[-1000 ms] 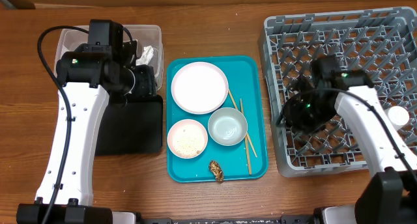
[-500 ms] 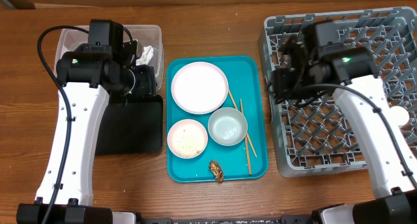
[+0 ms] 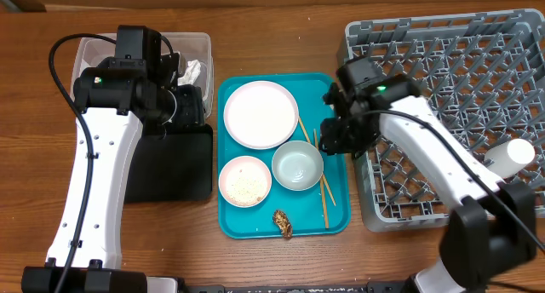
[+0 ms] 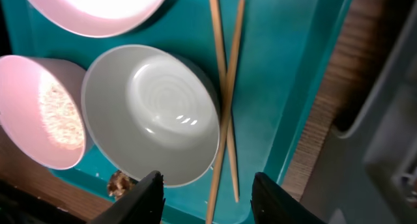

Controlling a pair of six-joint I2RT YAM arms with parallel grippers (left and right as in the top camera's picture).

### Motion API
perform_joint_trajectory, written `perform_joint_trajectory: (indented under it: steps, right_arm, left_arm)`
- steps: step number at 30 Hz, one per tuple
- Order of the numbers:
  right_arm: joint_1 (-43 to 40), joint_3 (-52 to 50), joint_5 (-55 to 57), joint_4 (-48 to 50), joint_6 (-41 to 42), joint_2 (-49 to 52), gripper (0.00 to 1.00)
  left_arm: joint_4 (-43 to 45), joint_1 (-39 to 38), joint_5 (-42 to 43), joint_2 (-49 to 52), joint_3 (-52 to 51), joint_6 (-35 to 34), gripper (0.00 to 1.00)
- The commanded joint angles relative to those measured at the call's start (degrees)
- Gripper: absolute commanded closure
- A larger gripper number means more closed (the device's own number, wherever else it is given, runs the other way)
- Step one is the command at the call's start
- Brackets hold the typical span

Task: Sort waste into correct bins and load items into the dishwasher
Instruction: 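Lower the right gripper onto the grey bowl on the teal tray and grasp its rim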

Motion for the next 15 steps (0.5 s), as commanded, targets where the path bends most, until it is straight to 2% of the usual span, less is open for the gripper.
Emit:
perform_joint_trajectory:
  steps: [1, 10, 15]
  right_arm:
    - [0.96, -1.2, 0.72, 1.31, 1.49, 2.99, 0.54]
    - [1.79, -4.76, 1.16, 4.66, 1.75, 5.55, 0.55]
    - [1.79, -7.15, 1.14, 6.21, 1.95, 5.57, 0.62]
  left_arm:
    - [0.04, -0.24, -0.5, -0.17, 0.68, -0.15, 0.37]
    - [0.28, -0.24, -0.5, -0.07, 0.68, -0.15, 0.37]
    - [0.28, -0.24, -0.5, 0.2, 0.68, -0.15, 0.37]
